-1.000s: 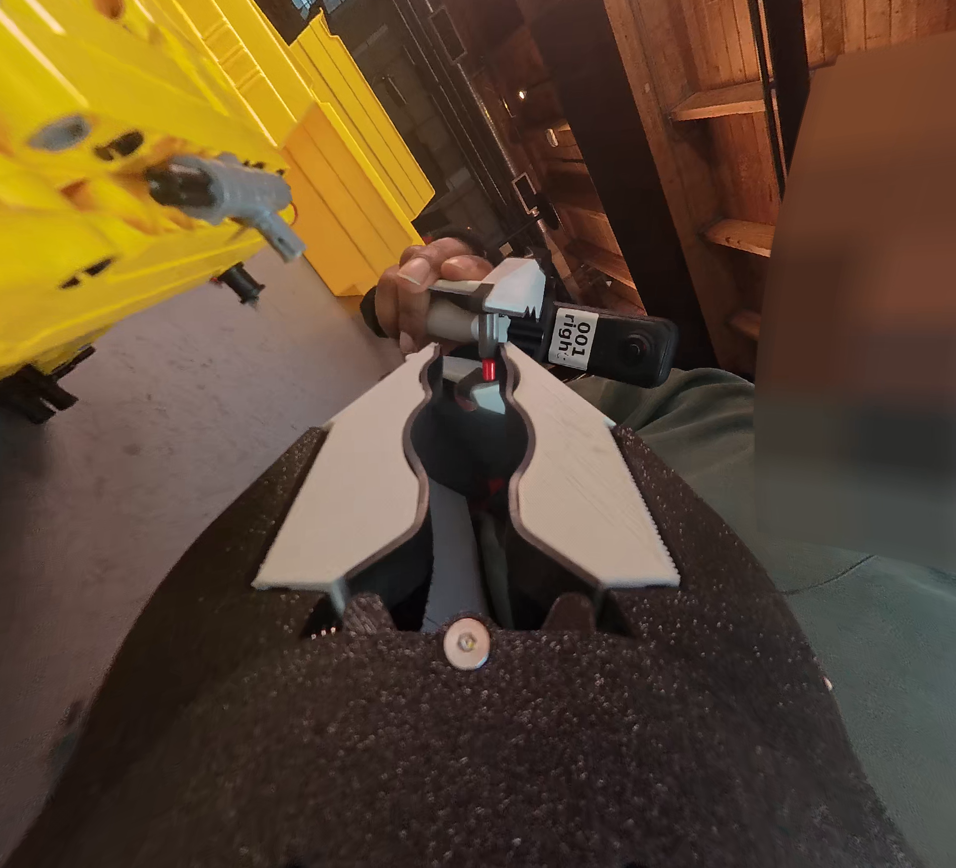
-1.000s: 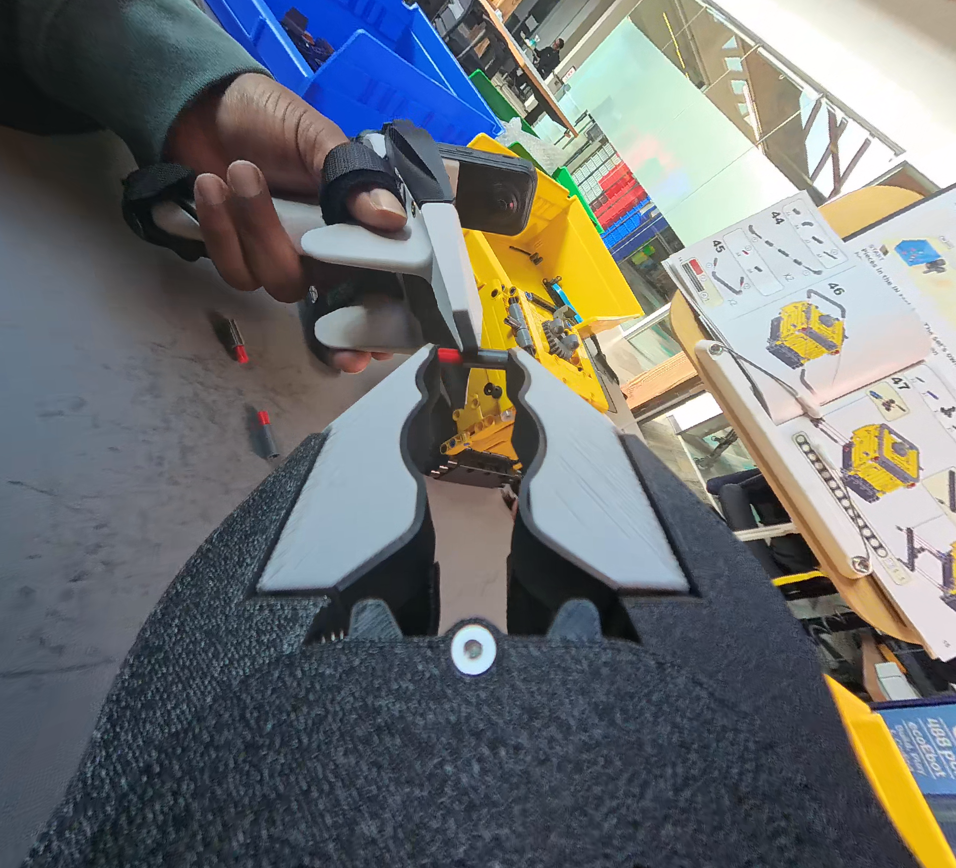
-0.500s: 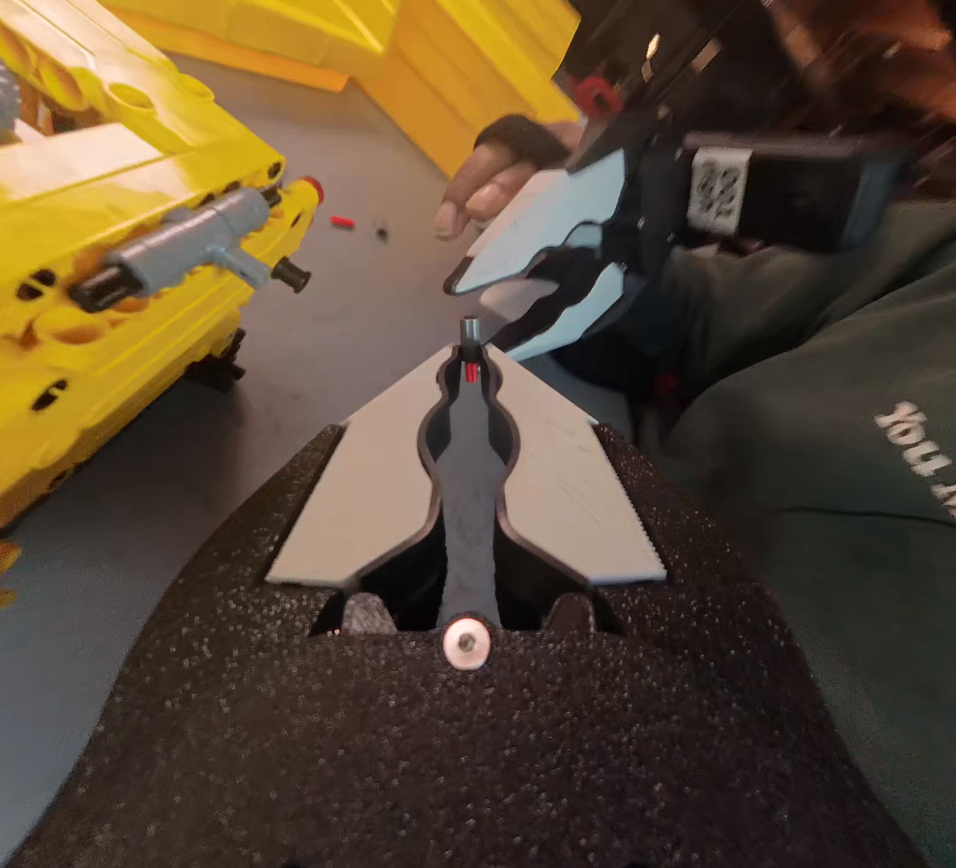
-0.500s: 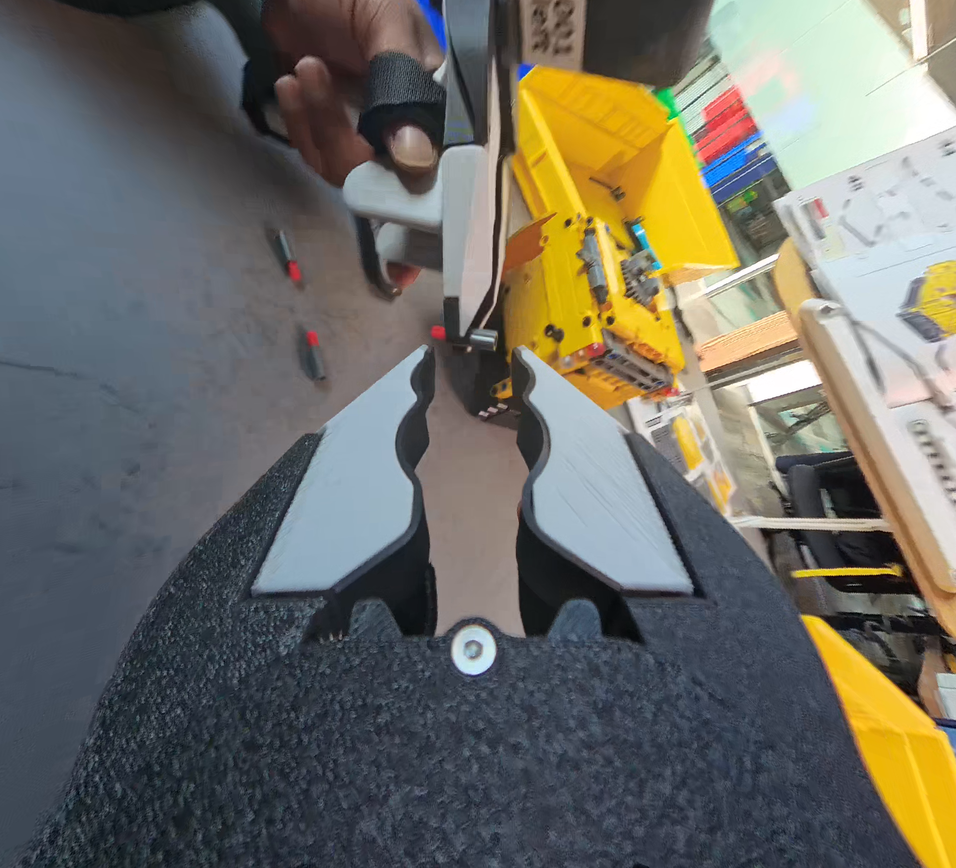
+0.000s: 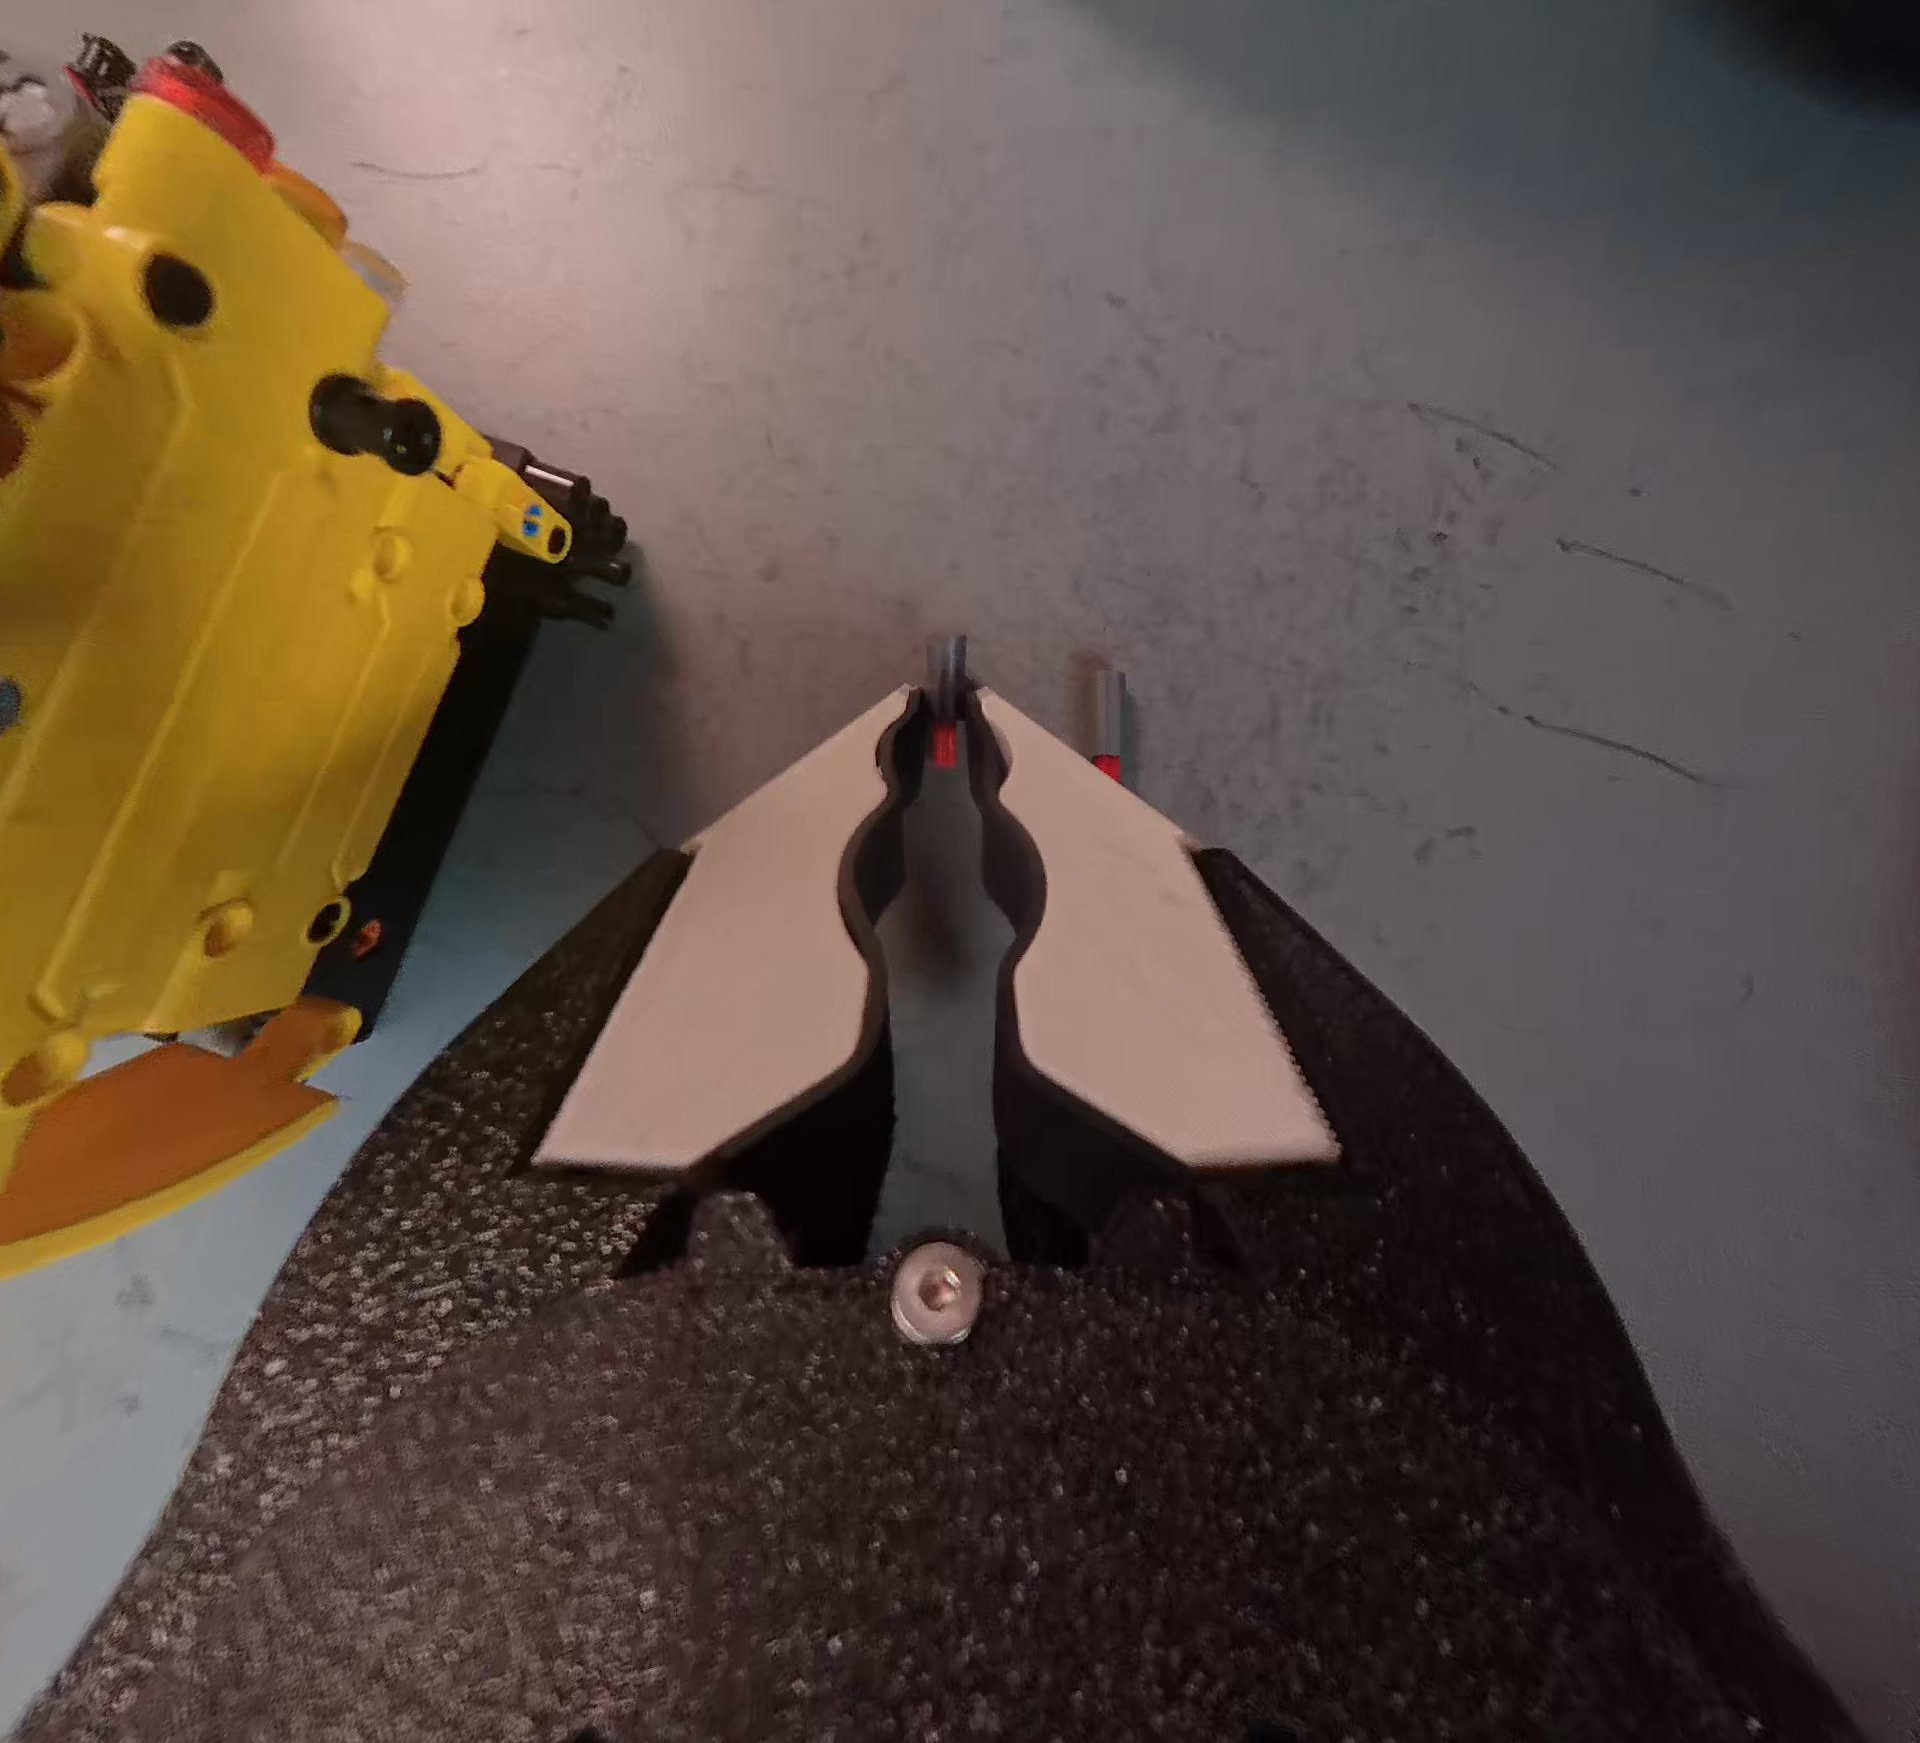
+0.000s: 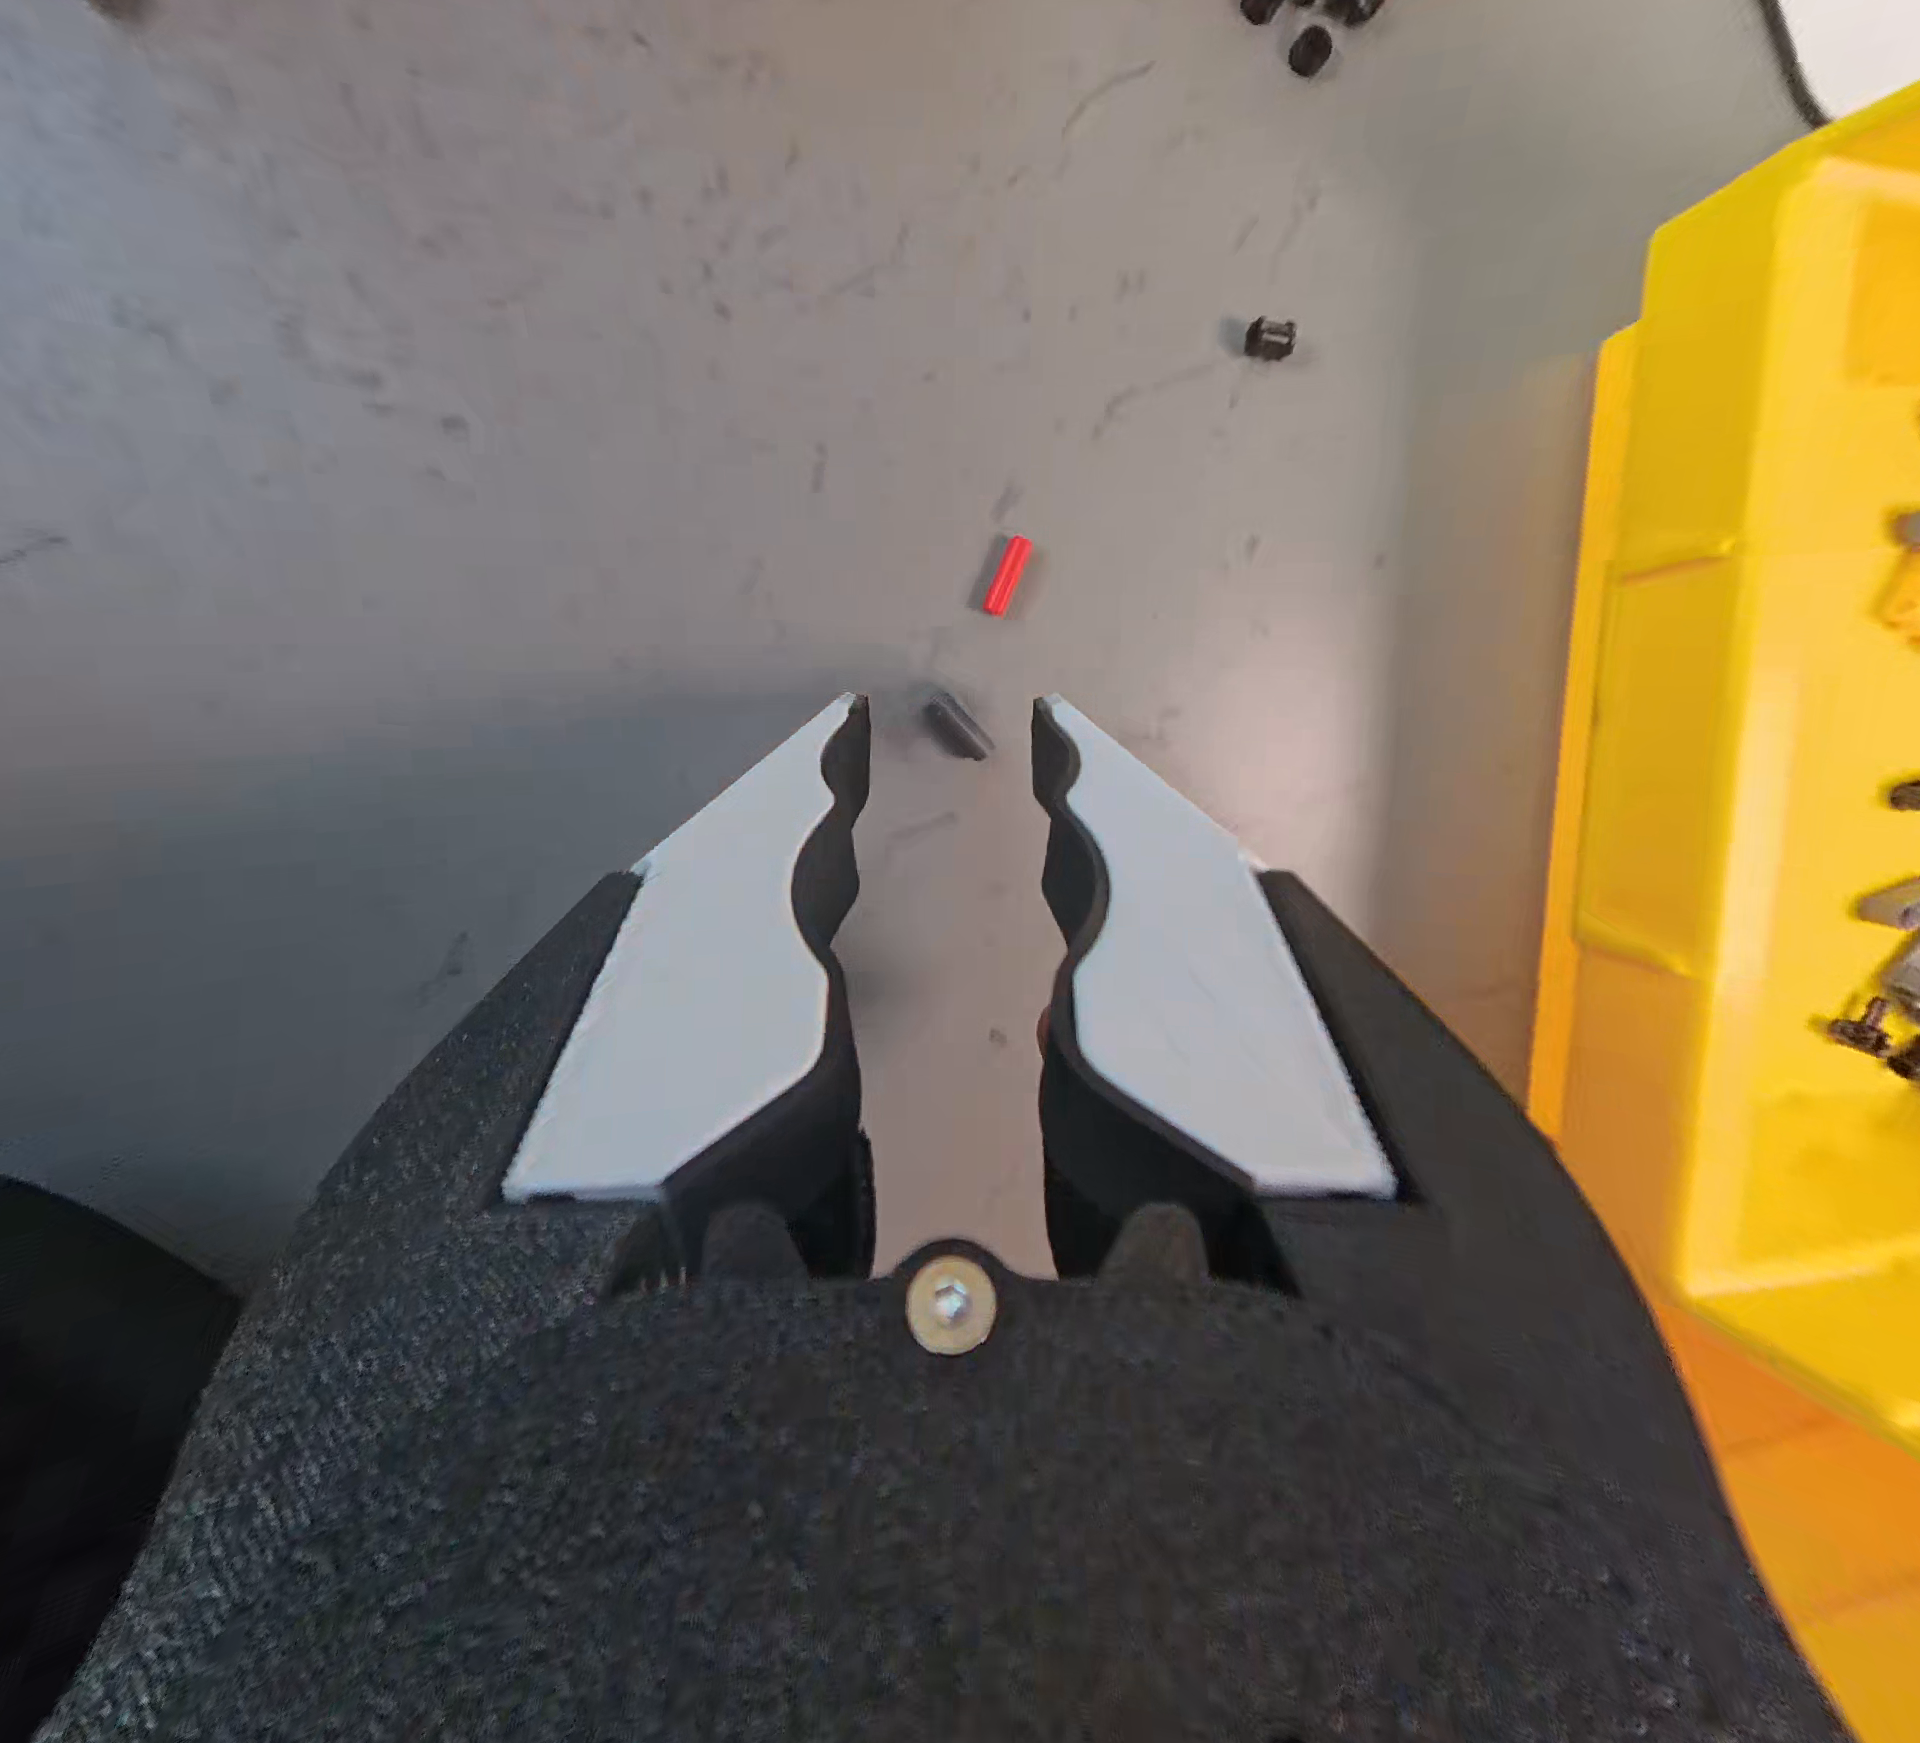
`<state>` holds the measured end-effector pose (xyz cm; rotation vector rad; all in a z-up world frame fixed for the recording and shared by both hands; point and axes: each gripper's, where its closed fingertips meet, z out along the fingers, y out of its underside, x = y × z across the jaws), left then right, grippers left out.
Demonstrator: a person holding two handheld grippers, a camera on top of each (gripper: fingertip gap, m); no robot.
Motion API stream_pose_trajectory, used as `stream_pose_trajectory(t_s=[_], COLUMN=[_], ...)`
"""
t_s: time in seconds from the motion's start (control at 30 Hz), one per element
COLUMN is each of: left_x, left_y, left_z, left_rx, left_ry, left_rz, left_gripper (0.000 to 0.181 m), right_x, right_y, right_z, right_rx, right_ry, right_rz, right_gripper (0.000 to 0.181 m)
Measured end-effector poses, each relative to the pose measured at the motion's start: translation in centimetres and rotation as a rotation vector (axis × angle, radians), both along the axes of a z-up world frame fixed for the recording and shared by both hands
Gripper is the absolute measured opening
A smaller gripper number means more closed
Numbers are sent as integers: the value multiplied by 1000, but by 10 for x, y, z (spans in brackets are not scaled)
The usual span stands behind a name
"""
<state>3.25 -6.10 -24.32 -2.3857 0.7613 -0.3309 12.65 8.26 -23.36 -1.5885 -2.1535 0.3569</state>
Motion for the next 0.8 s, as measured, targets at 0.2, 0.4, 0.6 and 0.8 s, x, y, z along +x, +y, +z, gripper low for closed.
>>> stream_pose_trajectory(t_s=[0.2, 0.4, 0.6, 0.8], left_x=[0, 3, 14, 23], left_y=[-2, 4, 5, 3], left_z=[6, 23, 26, 22], left_rx=[32, 125, 167, 166], left_ry=[-22, -107, -138, -147], left_rz=[-3, 20, -7, -42], left_gripper=[15, 16, 16, 17], right_x=[0, 0, -8, -18], right_y=[11, 7, -41, -112], right_z=[-4, -9, 0, -3], right_rx=[-30, -95, -150, -97], right_ry=[1, 2, 53, 53], right_rz=[-77, -87, 157, 477], right_gripper=[14, 7, 6, 7])
